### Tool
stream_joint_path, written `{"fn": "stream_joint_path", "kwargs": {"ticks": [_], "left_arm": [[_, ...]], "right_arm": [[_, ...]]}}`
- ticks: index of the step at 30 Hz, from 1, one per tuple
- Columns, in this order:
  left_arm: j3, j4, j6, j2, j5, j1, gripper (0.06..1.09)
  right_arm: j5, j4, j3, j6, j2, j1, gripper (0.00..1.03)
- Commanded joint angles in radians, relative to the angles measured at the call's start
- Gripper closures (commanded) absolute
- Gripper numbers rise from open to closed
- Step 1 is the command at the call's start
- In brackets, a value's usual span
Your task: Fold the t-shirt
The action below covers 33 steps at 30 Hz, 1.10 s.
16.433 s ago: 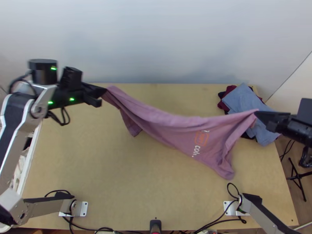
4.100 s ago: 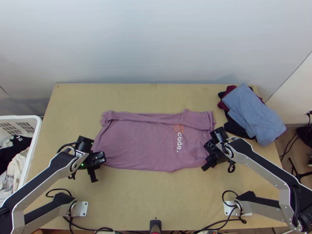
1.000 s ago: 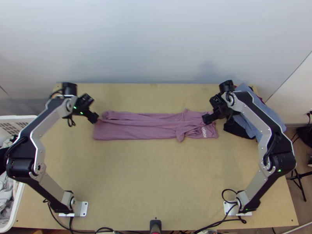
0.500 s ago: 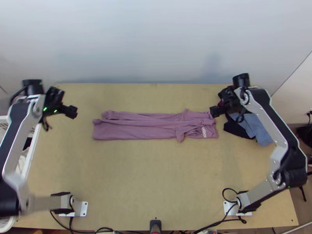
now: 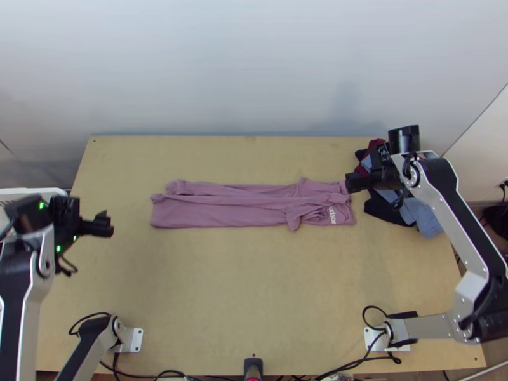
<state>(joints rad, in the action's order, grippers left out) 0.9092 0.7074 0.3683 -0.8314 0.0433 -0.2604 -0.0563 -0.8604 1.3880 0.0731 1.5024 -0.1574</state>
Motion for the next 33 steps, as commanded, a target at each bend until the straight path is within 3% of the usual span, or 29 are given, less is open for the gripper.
{"fn": "stream_joint_path", "kwargs": {"ticks": [1, 9, 19, 23, 28, 33], "left_arm": [[-0.151, 0.066, -0.006, 0.206, -0.003, -0.069, 0.1], [-0.136, 0.218, 0.001, 0.313, -0.002, -0.109, 0.1], [-0.127, 0.184, -0.035, 0.268, 0.009, -0.097, 0.1], [-0.125, 0.231, -0.065, 0.23, 0.101, -0.082, 0.1], [-0.168, 0.253, -0.089, 0.167, 0.158, 0.004, 0.1], [-0.161, 0.196, -0.141, 0.014, 0.17, 0.079, 0.11]], "right_arm": [[0.018, 0.004, -0.055, -0.03, -0.057, -0.027, 0.04], [0.018, 0.001, -0.086, -0.039, -0.09, -0.102, 0.04], [0.023, 0.001, -0.063, -0.022, -0.114, -0.108, 0.04], [0.023, 0.001, -0.069, 0.014, -0.122, -0.149, 0.04], [0.023, 0.001, -0.093, 0.1, -0.154, -0.222, 0.16], [0.01, 0.001, -0.098, 0.113, -0.14, -0.249, 0.25]]}}
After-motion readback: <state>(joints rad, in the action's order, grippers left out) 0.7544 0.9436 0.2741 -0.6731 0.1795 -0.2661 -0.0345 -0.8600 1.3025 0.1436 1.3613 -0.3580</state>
